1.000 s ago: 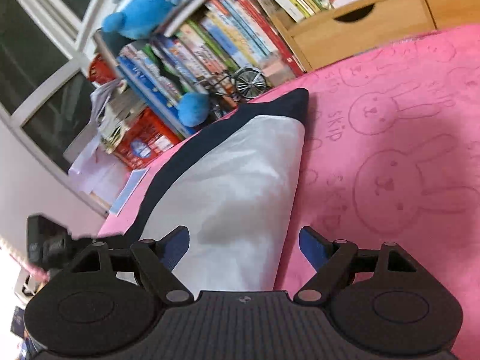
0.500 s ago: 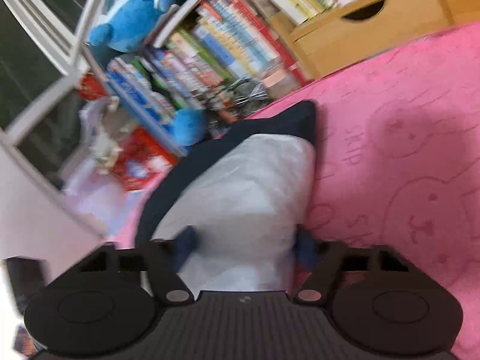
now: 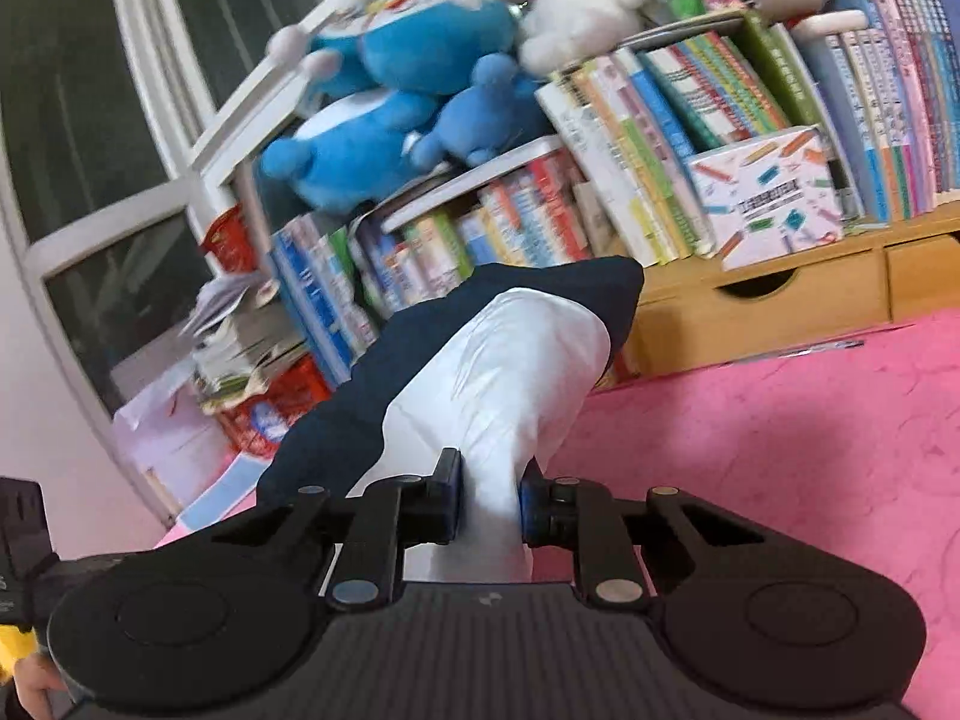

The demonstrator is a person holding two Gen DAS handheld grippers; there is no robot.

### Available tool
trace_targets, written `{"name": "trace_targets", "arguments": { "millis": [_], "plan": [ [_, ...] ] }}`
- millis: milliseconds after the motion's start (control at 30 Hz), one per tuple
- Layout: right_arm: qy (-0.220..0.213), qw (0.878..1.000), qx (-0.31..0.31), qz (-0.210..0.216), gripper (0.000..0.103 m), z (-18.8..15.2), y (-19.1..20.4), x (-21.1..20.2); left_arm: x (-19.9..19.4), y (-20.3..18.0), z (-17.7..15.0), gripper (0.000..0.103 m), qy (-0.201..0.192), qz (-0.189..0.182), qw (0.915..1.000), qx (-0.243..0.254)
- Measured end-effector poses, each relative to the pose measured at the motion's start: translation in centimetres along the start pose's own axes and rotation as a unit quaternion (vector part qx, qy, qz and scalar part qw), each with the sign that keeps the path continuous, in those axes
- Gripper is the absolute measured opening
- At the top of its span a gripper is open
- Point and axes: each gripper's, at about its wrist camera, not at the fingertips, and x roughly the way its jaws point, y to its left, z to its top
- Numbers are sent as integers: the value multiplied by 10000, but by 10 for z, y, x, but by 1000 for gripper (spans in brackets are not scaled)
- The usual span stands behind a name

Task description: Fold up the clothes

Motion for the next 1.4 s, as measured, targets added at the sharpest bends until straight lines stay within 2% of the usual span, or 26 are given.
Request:
{"name": "trace_targets", "arguments": {
  "millis": [67, 133, 167, 300, 367, 467, 567, 667, 767, 867, 967, 1100, 1167, 1267, 1333, 1400],
  "plan": [
    [245, 9995, 150, -114, 26, 4, -15, 15, 16, 1, 6, 19, 178, -32, 9998, -11],
    [687, 9961, 233, -498, 34, -3, -28, 34, 35, 3, 2, 27, 484, 115, 9987, 116],
    [923, 9928, 268, -713, 45, -8, -35, 44, 43, 5, -5, 42, 601, 282, 9975, 227],
    [850, 9912, -151, -1003, 62, -29, -37, 39, 37, 16, -19, 72, 545, 562, 9961, 405],
    [615, 9921, -372, -1029, 64, -31, -30, 25, 29, 23, -19, 76, 513, 639, 9956, 443],
    [196, 9927, -675, -982, 64, -28, -18, 5, 21, 33, -20, 77, 526, 685, 9957, 326],
    [90, 9932, -930, -696, 56, -27, -3, 2, 20, 35, -21, 78, 548, 782, 9948, 365],
    [387, 9876, -1348, -711, 50, -32, 12, 17, 14, 34, -22, 78, 480, 897, 9939, 421],
    [945, 9842, -1282, -769, 39, -40, 15, 51, 3, 32, -21, 78, 382, 1058, 9926, 448],
    [1370, 9766, -1470, -773, 39, -50, 26, 78, -18, 28, -20, 75, 100, 1193, 9917, 475],
    [1528, 9735, -1559, -686, 33, -50, 36, 84, -45, 17, -21, 75, -371, 993, 9933, 460],
    [1657, 9722, -1580, -485, 33, -39, 38, 80, -61, -5, -30, 77, -689, 534, 9941, 648],
    [1588, 9763, -1456, -210, 34, -29, 39, 69, -52, -11, -36, 77, -597, 528, 9936, 801],
    [1379, 9769, -1631, 4, 37, -14, 55, 65, -27, -13, -45, 77, -166, 444, 9951, 866],
    [1421, 9709, -1927, -19, 37, -7, 69, 78, -13, -13, -53, 78, 24, 375, 9952, 908],
    [1576, 9644, -2126, -26, 37, -6, 83, 101, -7, -13, -61, 83, -14, 401, 9940, 1018]
  ]
}}
